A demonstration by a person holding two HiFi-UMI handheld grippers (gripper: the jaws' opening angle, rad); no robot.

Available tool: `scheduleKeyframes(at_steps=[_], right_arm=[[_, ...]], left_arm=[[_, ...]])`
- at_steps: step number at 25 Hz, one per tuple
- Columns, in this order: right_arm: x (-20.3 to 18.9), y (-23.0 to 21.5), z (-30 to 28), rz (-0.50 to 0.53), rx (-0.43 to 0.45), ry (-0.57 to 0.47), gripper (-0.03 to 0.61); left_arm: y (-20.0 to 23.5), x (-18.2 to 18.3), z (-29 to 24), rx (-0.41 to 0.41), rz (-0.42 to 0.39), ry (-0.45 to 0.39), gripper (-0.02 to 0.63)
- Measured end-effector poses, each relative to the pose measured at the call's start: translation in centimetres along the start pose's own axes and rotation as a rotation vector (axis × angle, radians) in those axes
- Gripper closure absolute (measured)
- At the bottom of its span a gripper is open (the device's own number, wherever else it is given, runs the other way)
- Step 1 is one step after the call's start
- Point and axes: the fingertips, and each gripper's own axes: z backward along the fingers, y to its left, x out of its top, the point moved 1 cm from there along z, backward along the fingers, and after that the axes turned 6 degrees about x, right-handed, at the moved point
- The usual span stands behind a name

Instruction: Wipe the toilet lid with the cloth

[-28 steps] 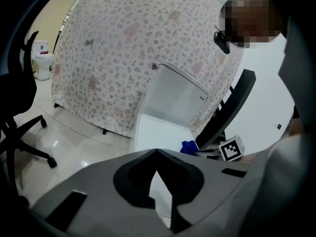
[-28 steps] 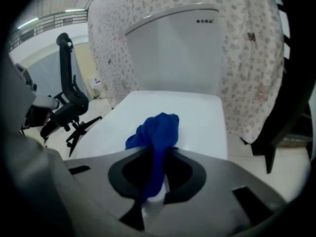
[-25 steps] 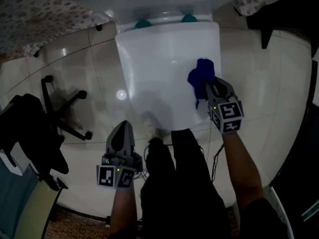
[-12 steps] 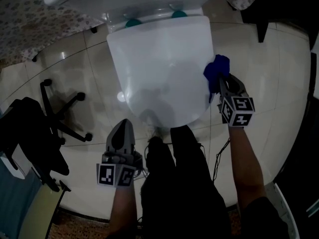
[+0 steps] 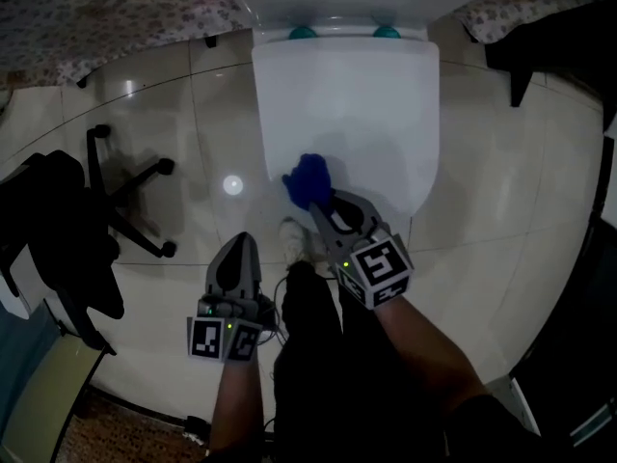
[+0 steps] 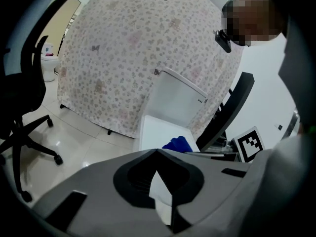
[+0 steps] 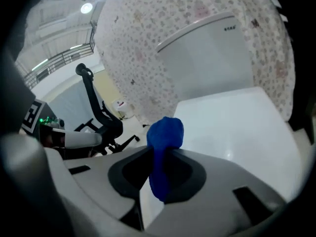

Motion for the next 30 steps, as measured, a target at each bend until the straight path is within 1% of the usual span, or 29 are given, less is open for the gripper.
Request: scheduleKeyframes(at_steps=[2,4,7,9,14,18,22,30], right_arm=[[-1.7,2.3,-2.7,-0.072,0.043,0.027,0.52],[-4.0,3.0,-4.6,-0.106,0.038,0.077,0.52],[-7.6,1.6,-5.4,-0.046,-0.026,0.184,0.52],[-8.7,0.5,-5.0,-0.013,-0.052,0.217,0.519],[-9.3,-1.2,-2.7,0.009,-0.068,0.232,0.518],[-10.1,-4.0,0.8,0.056,-0.106,0.244,0.518],[-10.5,-6.9,4.5,0.09,-0.162,0.233,0.518],[-10.7,-12.4,10.9,0.072,-0.297,0.213,0.518]], left_arm=[[1.1,-0.1,1.0,0.023,0.002,-0.005,0.621],[2.1,-0.3,1.6,0.05,0.0,-0.012,0.621],[3.1,-1.2,2.2,0.068,0.009,-0.006,0.621],[3.5,-2.1,2.5,0.065,0.028,0.009,0.621],[2.4,-2.3,1.8,0.04,0.038,0.012,0.621],[0.7,-1.6,0.5,0.008,0.012,0.008,0.621],[0.0,-1.6,-0.3,-0.018,-0.016,0.024,0.621],[-2.3,-1.9,-1.9,-0.072,-0.05,0.062,0.621]])
